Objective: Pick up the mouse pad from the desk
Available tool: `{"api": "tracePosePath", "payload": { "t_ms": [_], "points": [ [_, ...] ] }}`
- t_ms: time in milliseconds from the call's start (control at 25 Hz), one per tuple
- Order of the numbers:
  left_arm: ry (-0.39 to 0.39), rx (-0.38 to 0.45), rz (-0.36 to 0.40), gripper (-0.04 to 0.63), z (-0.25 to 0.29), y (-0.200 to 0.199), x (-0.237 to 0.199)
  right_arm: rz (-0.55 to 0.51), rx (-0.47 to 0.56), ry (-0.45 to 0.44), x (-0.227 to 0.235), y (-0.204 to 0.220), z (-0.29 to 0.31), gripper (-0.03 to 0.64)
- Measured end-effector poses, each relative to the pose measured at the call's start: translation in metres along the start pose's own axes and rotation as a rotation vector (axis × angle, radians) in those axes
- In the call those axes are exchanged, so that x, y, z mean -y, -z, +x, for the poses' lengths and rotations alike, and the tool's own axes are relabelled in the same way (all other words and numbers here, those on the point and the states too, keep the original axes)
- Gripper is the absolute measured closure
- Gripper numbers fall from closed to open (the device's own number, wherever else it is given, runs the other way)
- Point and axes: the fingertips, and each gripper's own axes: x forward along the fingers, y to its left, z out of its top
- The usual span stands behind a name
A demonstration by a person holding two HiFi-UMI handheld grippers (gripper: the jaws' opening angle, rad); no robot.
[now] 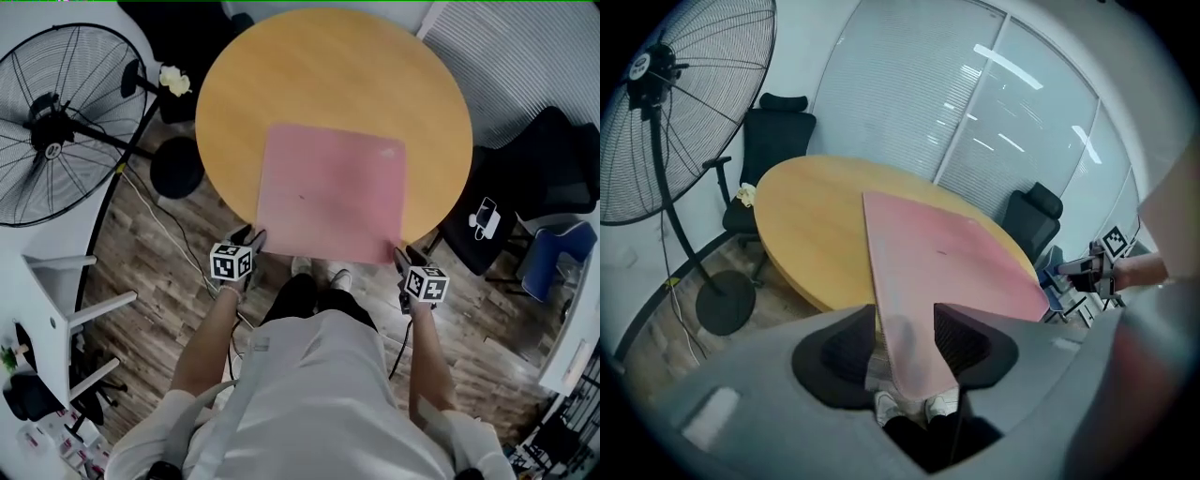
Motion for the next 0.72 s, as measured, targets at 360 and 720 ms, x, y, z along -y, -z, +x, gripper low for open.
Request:
{"api": "tracePosePath", "payload": {
  "t_ms": [360, 720],
  "points": [
    [0.029, -0.050, -0.086, 0.373, 0.012, 0.016, -0.007, 0.154, -0.078, -0.020, 0.026, 0.032, 0.022, 0.373],
    [0.049, -0.065, -0.113, 0.373, 0.012, 0.017, -0.006, 0.294, -0.137, -0.099, 0.030, 0.057, 0.043, 0.360]
  ]
}}
